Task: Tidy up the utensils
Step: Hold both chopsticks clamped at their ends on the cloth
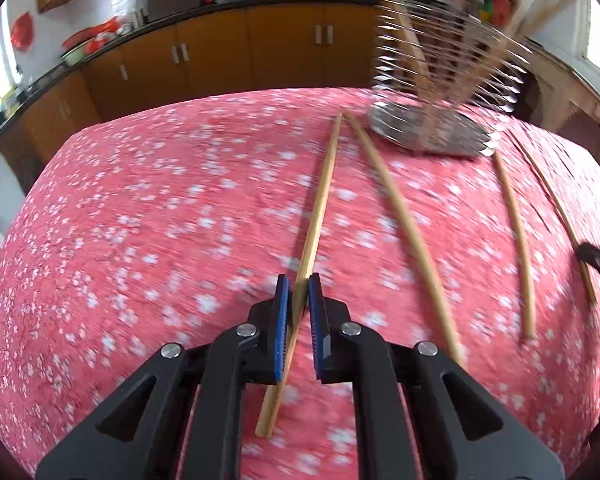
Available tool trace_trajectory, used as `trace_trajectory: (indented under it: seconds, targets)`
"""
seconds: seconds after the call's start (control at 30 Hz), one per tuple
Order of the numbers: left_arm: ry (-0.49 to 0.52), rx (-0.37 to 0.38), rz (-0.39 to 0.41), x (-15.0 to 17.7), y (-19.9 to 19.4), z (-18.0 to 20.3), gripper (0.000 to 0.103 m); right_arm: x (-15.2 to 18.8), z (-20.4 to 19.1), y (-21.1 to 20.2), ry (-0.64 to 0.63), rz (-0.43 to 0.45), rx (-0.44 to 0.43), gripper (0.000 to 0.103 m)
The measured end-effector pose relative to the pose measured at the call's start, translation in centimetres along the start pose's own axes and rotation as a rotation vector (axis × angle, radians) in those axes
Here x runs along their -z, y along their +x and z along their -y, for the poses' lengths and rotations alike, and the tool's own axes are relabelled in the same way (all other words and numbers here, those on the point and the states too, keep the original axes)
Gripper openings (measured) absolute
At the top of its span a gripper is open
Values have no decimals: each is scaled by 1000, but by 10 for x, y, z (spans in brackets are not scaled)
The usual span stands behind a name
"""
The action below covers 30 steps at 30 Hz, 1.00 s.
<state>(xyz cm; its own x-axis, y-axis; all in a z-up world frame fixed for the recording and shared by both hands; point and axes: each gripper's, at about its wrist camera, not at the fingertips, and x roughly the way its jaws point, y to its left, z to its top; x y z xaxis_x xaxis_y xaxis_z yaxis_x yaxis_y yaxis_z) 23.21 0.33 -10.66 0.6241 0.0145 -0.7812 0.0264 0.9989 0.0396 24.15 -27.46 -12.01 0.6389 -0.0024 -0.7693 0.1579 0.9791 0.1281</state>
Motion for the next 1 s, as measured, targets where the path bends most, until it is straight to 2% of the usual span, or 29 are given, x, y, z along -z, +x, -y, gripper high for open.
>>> trace_trajectory:
  seconds: [0.1,0.43,0.73,1.0]
  targets:
    - [-34,37,20,1,1,-14,10,7,2,-4,-27,10,3,8]
    - [-39,52,23,1,2,-17,11,9,15,-8,-8,11,-26,8]
    - [-45,59,23,1,1,-20,11,9,14,-8,-17,10,-12,8]
    - [-75,94,25,0,-1,-26,11,8,16,-8,0,9,-34,8]
